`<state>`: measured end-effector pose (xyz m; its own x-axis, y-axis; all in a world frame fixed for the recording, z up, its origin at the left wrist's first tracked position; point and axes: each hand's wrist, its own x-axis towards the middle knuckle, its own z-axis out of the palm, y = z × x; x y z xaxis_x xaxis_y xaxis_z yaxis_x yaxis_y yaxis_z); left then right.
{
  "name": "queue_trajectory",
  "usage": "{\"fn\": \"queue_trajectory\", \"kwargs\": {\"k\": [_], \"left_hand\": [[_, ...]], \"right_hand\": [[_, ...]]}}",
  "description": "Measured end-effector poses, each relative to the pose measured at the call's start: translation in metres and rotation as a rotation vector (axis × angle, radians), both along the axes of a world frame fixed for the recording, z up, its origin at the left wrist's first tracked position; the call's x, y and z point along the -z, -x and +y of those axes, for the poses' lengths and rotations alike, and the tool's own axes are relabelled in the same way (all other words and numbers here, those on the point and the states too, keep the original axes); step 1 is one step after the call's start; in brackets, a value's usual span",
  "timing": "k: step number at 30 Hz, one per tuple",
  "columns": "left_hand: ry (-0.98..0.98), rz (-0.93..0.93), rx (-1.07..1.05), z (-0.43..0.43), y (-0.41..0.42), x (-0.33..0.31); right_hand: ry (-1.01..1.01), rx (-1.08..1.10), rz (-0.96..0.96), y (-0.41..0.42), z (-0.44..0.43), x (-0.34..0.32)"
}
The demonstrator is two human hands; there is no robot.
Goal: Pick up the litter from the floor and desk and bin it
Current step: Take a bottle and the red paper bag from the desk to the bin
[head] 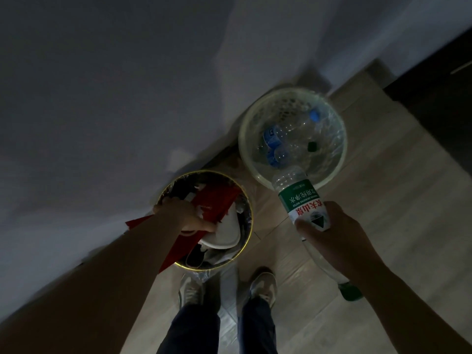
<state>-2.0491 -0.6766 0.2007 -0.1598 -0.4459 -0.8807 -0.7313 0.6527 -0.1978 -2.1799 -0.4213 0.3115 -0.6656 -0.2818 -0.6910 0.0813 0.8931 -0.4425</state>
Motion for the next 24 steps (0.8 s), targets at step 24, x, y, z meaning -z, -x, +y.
{"fn": "queue_trajectory", "kwargs": {"k": [24], "left_hand": [[0.036,0.34,0.06,-0.015,-0.004,-0.01]], "right_hand": [[-0.165,0.246,-0.103,0.035,-0.038,0.025]]}}
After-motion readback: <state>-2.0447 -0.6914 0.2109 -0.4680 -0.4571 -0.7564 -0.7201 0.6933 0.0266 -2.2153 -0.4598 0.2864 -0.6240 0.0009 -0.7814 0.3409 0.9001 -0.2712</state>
